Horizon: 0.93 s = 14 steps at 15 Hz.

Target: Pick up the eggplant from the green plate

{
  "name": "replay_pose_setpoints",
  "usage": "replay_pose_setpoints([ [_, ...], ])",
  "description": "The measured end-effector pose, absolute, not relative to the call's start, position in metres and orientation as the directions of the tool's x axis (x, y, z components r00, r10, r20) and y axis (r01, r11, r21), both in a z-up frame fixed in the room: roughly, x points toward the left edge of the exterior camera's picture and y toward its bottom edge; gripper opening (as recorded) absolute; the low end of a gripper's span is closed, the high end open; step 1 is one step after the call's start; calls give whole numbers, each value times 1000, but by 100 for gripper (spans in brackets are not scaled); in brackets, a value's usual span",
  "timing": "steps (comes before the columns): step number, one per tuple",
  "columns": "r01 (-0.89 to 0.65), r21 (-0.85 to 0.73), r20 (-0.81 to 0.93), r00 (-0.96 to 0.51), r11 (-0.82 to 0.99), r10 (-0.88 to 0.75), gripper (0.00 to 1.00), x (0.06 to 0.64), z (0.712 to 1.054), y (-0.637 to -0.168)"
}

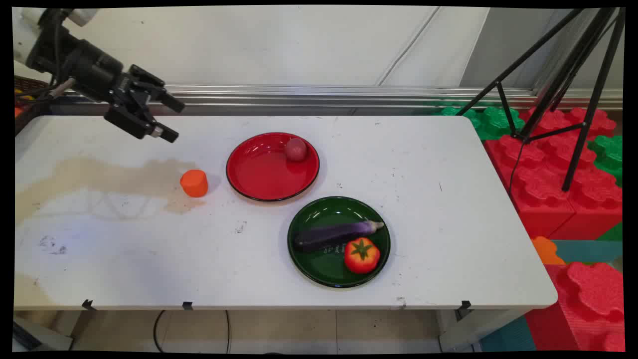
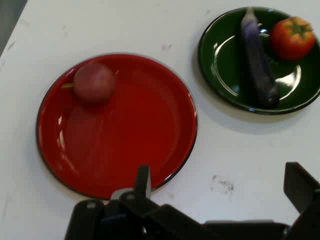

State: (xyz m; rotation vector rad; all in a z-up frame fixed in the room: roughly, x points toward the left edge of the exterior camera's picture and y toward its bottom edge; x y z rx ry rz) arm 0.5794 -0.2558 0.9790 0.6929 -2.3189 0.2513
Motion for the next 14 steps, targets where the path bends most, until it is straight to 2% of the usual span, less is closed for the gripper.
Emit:
replay_pose_setpoints([
  [6, -462, -14, 690, -646, 887, -326, 100, 544, 974, -266],
  [14, -366, -52, 675, -699, 929, -237, 100, 468, 932, -291],
])
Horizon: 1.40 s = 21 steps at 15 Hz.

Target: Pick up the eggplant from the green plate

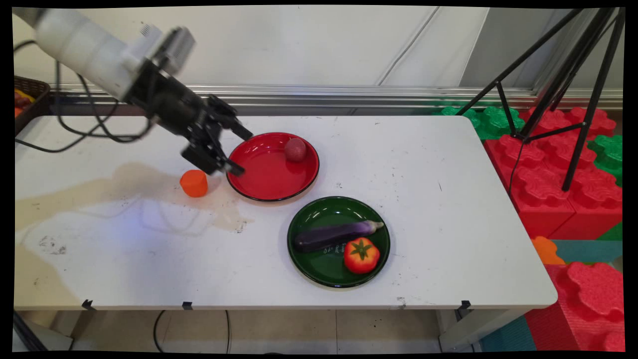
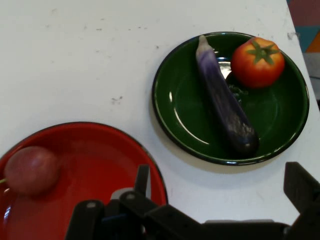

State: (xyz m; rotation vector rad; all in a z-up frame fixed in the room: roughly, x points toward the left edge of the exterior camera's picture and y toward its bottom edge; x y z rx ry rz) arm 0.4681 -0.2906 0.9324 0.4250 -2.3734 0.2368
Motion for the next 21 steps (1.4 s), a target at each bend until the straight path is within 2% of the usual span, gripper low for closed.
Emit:
replay_pose_setpoints([
  [9, -314, -49, 642, -737, 948, -211, 100, 391, 873, -303],
  [15, -335, -18, 616, -746, 942, -253, 100, 347, 833, -309],
  [21, -351, 7, 596, -750, 936, -286, 100, 321, 808, -316],
])
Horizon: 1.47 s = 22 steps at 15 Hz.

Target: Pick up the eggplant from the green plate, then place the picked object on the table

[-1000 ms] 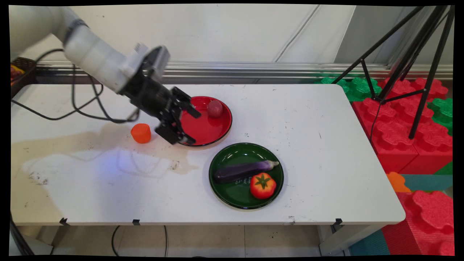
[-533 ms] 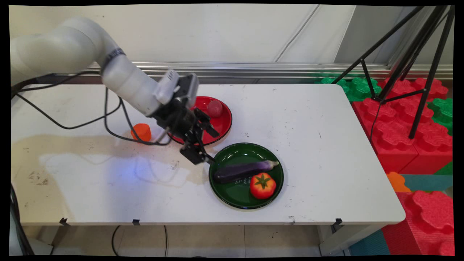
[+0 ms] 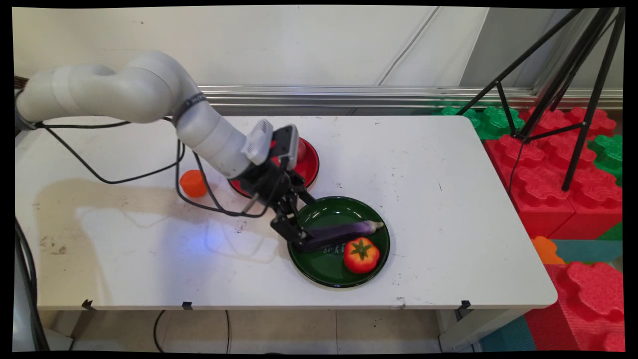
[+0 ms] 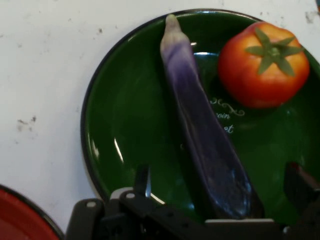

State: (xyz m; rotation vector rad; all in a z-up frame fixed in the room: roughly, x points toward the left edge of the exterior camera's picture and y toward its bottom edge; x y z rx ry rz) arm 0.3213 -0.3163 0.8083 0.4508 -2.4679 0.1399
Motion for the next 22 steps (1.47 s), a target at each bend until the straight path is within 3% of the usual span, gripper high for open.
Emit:
replay_pose_setpoints([
  [16, -394, 39, 566, -749, 918, -346, 100, 292, 775, -326],
  [17, -396, 40, 565, -748, 917, -347, 0, 290, 774, -327],
  [22, -412, 46, 564, -741, 910, -364, 0, 287, 771, -330],
])
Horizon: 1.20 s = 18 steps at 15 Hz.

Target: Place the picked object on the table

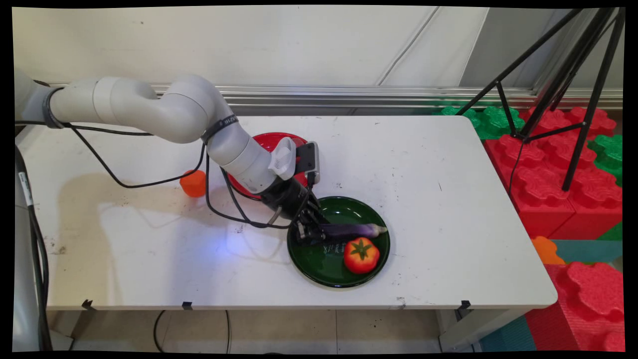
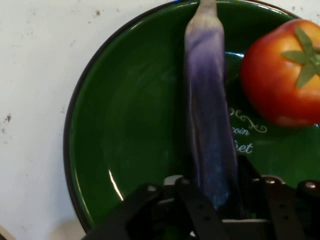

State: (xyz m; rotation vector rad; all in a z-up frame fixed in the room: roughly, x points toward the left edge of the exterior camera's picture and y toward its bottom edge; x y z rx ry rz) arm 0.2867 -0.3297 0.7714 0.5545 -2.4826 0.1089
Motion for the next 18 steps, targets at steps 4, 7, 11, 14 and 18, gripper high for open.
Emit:
replay_pose_setpoints([
  [4, -428, 48, 566, -733, 902, -378, 0, 286, 771, -332],
  [7, -443, 51, 570, -723, 895, -390, 0, 286, 772, -334],
  [11, -461, 57, 581, -706, 886, -404, 0, 286, 781, -333],
  [14, -470, 59, 592, -694, 881, -410, 0, 290, 793, -329],
  [18, -489, 73, 609, -668, 869, -427, 0, 300, 814, -322],
])
